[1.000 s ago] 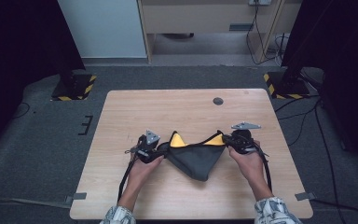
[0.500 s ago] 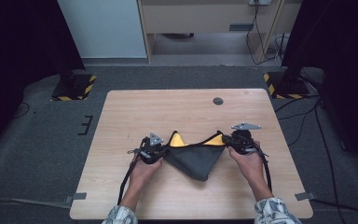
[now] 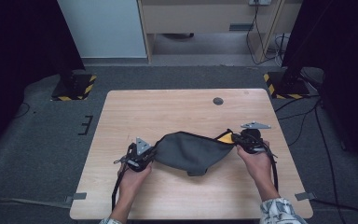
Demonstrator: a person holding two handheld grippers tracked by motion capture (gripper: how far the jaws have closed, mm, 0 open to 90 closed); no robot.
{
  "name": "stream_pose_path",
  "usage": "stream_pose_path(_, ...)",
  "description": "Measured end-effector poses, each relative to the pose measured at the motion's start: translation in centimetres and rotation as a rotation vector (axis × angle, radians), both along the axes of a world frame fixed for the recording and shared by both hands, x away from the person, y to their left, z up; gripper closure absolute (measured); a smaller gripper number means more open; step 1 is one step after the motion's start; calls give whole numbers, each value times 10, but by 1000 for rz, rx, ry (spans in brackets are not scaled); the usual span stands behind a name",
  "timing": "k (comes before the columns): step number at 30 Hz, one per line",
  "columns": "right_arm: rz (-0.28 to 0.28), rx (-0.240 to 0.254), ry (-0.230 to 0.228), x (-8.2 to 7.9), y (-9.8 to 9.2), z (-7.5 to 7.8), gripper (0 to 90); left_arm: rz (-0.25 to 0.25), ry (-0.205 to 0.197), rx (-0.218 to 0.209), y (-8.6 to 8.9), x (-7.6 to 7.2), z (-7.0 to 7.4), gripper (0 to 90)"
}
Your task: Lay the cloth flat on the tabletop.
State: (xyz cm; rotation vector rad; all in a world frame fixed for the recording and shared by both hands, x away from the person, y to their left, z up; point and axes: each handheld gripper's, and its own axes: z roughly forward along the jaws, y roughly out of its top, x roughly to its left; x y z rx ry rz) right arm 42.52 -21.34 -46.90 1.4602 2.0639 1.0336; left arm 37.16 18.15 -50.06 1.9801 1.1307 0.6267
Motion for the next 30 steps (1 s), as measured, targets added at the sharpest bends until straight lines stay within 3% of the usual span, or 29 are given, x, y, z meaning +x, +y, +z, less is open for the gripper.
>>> stream_pose_path(4,-11,5,6,-1,-4,3,834,-3,9,15,5,-8,-1,832)
stream_pose_path(12,14,-4,1,1,8,5,834,-34,90,50,11,-21,-9,830)
stream_pose_path(14,21,-5,3,2,13,5,834,-48,83,56,12,-22,-9,810)
stream_pose_path(18,38,-10,-3,3,18,6,834,-28,42,-11,13,-19,0,646)
stream_pose_path(21,43,-13,-6,3,19,6,834,-16,11,-41,11,-14,8,505)
stream_pose_path(24,44,-11,0,4,19,6,834,-6,-6,-59,10,-5,12,457)
stream_pose_path(30,51,-13,3,4,20,5,833,5,34,-57,3,26,4,424)
